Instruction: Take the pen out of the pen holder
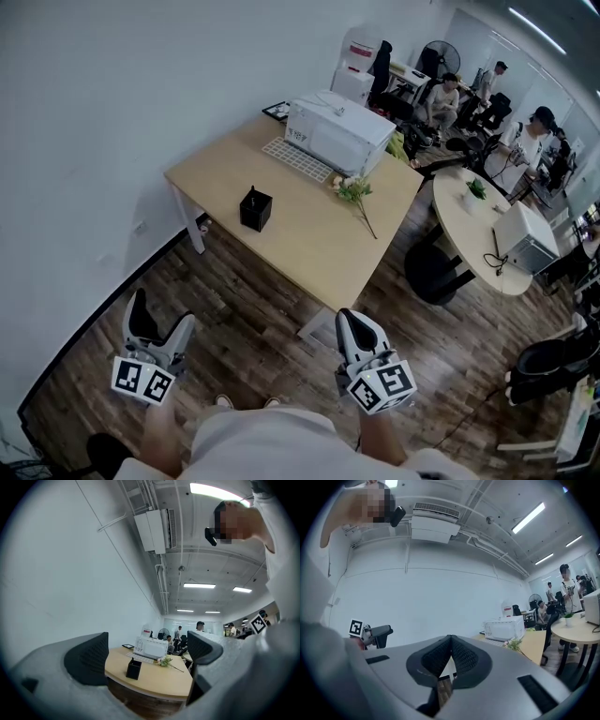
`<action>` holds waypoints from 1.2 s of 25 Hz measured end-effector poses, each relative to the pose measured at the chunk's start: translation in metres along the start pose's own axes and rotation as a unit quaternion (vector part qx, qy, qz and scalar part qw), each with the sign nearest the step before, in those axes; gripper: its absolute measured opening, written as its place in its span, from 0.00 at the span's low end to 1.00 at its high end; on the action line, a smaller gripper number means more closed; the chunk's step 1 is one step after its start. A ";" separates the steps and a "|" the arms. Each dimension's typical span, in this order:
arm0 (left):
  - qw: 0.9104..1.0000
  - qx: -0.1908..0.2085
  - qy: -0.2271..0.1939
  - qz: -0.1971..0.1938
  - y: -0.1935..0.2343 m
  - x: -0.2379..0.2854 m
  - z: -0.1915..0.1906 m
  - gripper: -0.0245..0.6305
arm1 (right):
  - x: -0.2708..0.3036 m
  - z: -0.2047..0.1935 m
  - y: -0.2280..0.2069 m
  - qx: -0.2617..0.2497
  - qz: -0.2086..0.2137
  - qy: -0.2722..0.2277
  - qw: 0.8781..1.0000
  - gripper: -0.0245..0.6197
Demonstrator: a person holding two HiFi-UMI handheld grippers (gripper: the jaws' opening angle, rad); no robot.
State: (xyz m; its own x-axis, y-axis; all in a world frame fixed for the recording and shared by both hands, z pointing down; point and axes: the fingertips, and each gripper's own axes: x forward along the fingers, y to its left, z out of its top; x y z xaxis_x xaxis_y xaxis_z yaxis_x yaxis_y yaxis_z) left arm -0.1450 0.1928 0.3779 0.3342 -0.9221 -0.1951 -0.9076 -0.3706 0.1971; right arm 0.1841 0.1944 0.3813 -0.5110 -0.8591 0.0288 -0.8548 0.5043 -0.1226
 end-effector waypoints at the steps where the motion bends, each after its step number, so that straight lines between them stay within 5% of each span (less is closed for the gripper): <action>1: 1.000 0.001 0.001 0.000 -0.004 0.000 -0.002 0.82 | -0.001 -0.001 -0.003 0.000 0.001 0.000 1.000 0.04; 15: 0.999 0.002 0.030 0.009 -0.005 0.023 -0.032 0.82 | 0.014 -0.023 -0.031 0.025 0.005 0.014 1.000 0.04; 30: 0.996 -0.040 0.048 -0.056 0.116 0.204 -0.069 0.82 | 0.195 -0.004 -0.054 -0.008 -0.046 0.041 0.998 0.04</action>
State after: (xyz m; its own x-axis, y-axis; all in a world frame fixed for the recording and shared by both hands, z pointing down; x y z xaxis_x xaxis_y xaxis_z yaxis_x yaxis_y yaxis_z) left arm -0.1643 -0.0458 0.4269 0.4591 -0.8790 -0.1289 -0.8412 -0.4768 0.2551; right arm 0.1301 0.0002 0.3974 -0.4348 -0.8925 0.1201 -0.8997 0.4248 -0.1001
